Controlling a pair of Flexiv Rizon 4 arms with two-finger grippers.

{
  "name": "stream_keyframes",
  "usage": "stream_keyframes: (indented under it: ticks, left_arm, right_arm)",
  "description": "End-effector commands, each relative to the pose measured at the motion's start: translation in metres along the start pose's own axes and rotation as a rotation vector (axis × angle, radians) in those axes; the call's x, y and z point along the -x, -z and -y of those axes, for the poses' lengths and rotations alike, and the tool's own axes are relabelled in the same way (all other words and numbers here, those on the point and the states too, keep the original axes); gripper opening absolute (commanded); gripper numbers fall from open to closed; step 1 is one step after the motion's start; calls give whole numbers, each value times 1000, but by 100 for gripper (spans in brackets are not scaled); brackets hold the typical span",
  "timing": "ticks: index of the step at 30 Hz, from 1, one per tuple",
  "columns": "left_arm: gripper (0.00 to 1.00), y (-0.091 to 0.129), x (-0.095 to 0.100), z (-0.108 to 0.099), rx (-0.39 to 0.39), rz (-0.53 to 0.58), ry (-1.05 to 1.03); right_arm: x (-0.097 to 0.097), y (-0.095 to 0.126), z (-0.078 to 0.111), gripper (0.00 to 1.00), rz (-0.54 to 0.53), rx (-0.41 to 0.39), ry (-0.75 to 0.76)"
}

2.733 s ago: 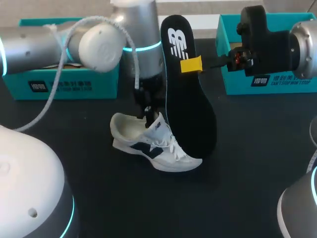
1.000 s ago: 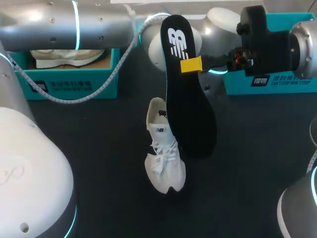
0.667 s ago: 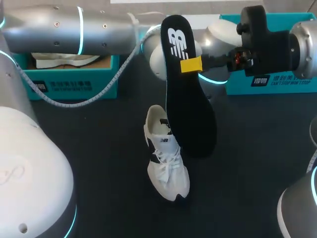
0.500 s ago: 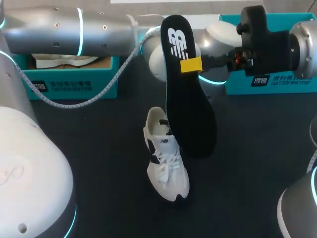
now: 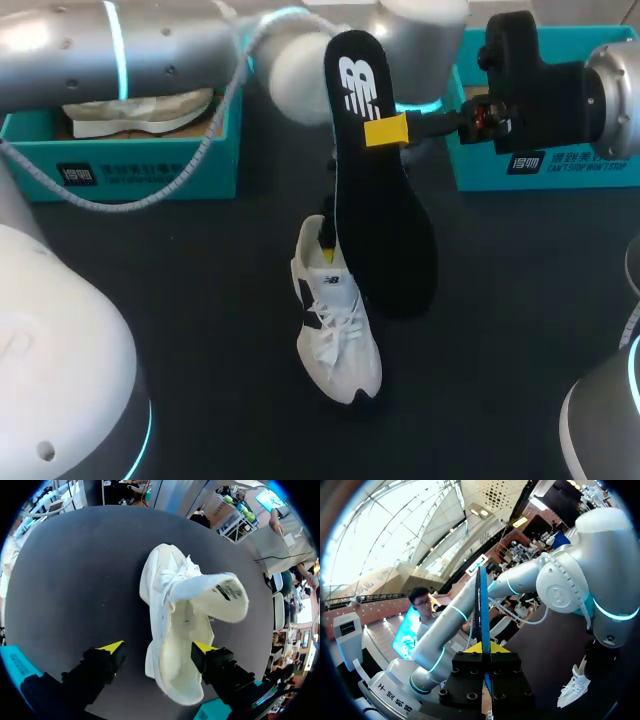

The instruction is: Take the shoe out of the shoebox, open the shoe tongue, remove and reinsert the insole, then place the shoe into the shoebox

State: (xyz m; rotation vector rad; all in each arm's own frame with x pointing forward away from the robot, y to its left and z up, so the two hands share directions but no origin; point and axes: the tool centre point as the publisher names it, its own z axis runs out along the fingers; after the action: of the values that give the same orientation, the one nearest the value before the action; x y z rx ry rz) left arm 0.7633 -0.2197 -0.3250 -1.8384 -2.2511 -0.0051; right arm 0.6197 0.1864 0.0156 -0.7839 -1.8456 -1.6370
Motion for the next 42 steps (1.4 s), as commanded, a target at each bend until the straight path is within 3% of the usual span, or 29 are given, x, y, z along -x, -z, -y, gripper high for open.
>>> stream_keyframes:
  ticks: [1,12,15,25,33,35,42]
  left_arm:
    - [100,37,-32,-12,0,194,-9]
    - [100,95,-50,-36,-16,505,-117]
    - [100,110,-55,-37,-11,581,-174]
    - [100,162,-78,-21,60,797,-279]
    - [100,196,-106,-2,170,881,-307]
    - [100,202,-107,1,193,888,-318]
    - [100,206,-107,0,174,868,-383]
  right_arm:
    - [2,-5,-3,0,1,-5,-2]
    - [4,0,1,0,22,18,-37]
    - [17,13,-3,0,71,115,-102]
    - [67,43,-39,0,63,92,-236]
    - [103,55,-61,0,45,111,-385]
    - [111,57,-65,0,71,157,-414]
    - [111,57,-65,0,71,157,-414]
